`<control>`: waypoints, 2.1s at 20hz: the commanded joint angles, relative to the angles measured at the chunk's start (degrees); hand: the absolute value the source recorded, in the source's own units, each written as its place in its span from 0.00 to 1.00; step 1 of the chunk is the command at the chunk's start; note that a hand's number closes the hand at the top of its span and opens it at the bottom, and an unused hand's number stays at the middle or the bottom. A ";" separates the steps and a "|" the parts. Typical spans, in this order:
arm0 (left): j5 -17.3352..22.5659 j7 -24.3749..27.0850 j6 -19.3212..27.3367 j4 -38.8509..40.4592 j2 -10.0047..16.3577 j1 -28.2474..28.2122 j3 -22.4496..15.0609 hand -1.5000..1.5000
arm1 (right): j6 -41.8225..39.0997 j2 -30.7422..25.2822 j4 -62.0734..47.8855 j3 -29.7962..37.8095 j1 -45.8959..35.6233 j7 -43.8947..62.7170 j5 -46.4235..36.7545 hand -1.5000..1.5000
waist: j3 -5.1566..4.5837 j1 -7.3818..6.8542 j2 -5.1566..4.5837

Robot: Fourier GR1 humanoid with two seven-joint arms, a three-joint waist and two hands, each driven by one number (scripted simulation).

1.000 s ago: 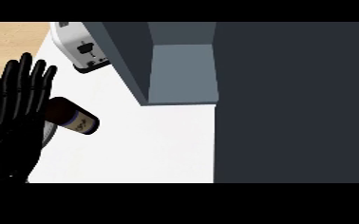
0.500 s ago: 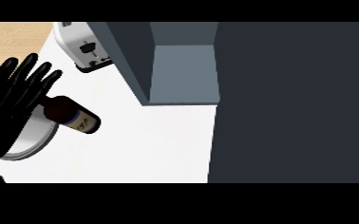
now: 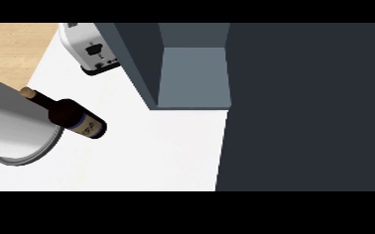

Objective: Pick up the wine, place it into the cabinet and close the cabinet

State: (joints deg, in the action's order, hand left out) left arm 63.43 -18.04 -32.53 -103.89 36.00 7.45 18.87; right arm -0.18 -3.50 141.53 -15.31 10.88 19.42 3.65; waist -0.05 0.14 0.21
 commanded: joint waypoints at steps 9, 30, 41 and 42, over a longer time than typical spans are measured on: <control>10.35 -9.15 3.45 -1.52 6.11 -0.04 5.73 0.00 | 4.96 -1.10 10.92 -5.02 -1.95 11.63 -4.21 0.00 | 0.04 0.09 -0.03; -8.90 -2.62 -6.14 13.50 -3.12 4.79 0.25 0.00 | 13.73 -4.18 9.42 -9.78 -10.94 17.33 -8.95 0.00 | -0.02 0.90 -0.24; -21.90 6.56 -11.43 21.83 -7.78 2.82 1.91 0.00 | 18.22 -5.74 12.28 -12.10 -13.69 20.68 -10.66 0.00 | -0.14 1.36 -0.14; -22.19 6.70 -11.12 21.49 -7.51 2.20 2.62 0.00 | 17.64 -7.32 14.41 -13.96 -9.87 19.78 -10.66 0.00 | -0.10 1.70 0.04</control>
State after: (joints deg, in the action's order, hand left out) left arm 43.50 -15.02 -40.71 -88.83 30.71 11.94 20.22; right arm 17.21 -8.46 143.83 -28.00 -2.61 35.43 -2.43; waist 0.86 1.27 0.67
